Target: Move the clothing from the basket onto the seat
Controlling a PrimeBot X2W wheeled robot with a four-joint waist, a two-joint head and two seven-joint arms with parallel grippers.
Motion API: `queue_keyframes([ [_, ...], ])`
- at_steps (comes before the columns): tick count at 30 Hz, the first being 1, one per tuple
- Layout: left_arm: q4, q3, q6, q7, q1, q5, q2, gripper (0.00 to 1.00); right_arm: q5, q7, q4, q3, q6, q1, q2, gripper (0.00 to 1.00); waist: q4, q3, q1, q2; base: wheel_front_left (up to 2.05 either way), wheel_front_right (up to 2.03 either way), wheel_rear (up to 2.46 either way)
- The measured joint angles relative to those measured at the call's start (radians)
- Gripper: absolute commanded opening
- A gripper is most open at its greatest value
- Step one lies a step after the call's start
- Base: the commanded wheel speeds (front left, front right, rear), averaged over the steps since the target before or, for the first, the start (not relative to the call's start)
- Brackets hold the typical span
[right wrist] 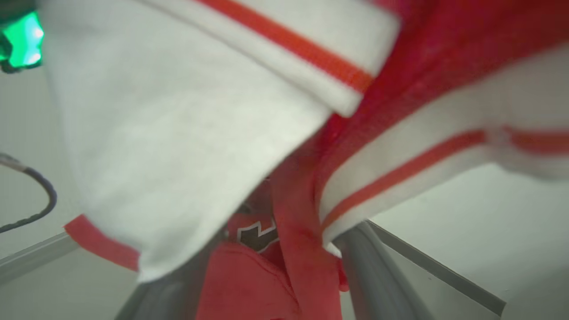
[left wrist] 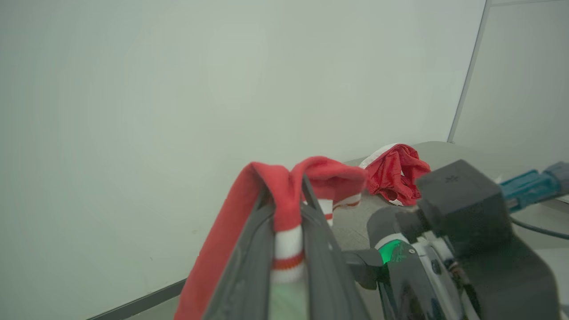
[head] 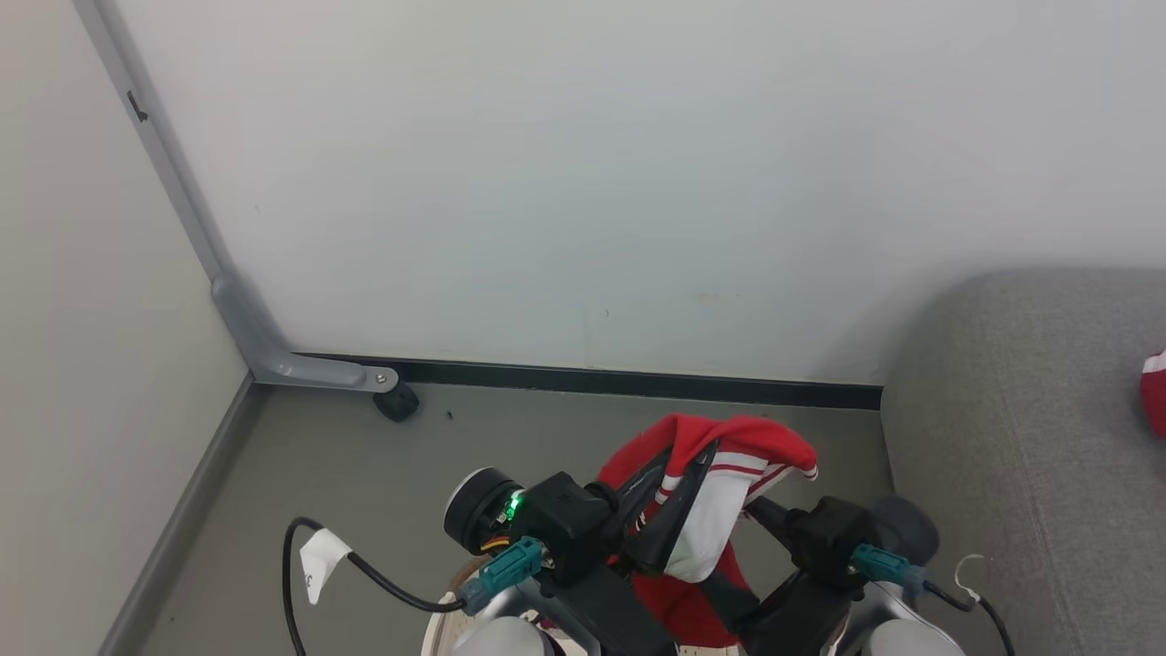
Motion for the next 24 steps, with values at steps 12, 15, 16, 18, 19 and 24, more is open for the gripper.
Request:
queue_keyframes([
  [12,-0.001,0.002,0.008,0.004,-0.016,0.000,0.000,0.00,0.114,-0.022,0.083,0.180,0.000,-0.115,-0.001,0.00,0.020,0.004,0.0000,0.0000,0.00,0.00,0.00],
  [15,0.000,0.003,0.008,0.004,-0.016,0.000,0.000,0.00,0.137,-0.038,0.100,0.197,0.000,-0.118,-0.005,0.00,0.020,0.004,0.0000,0.0000,0.00,0.00,0.00],
  [16,0.001,0.003,0.008,0.005,-0.016,-0.003,0.000,0.00,0.148,-0.045,0.104,0.200,0.000,-0.122,-0.006,0.00,0.020,0.004,0.0000,0.0000,0.00,0.00,0.00],
  [18,0.002,0.003,0.008,0.005,-0.016,-0.013,0.000,0.00,0.159,-0.056,0.110,0.208,0.000,-0.131,-0.006,0.00,0.019,0.003,0.0000,0.0000,0.00,0.00,0.00],
  [19,0.002,0.003,0.008,0.005,-0.016,-0.021,0.000,0.00,0.166,-0.062,0.113,0.211,0.000,-0.132,-0.006,0.00,0.017,0.003,0.0000,0.0000,0.00,0.00,0.00],
  [24,0.002,0.008,0.017,0.013,-0.014,-0.029,0.015,0.00,0.194,-0.085,0.123,0.229,0.000,-0.132,-0.005,0.00,0.003,0.004,0.0000,0.0000,0.00,0.00,0.00],
])
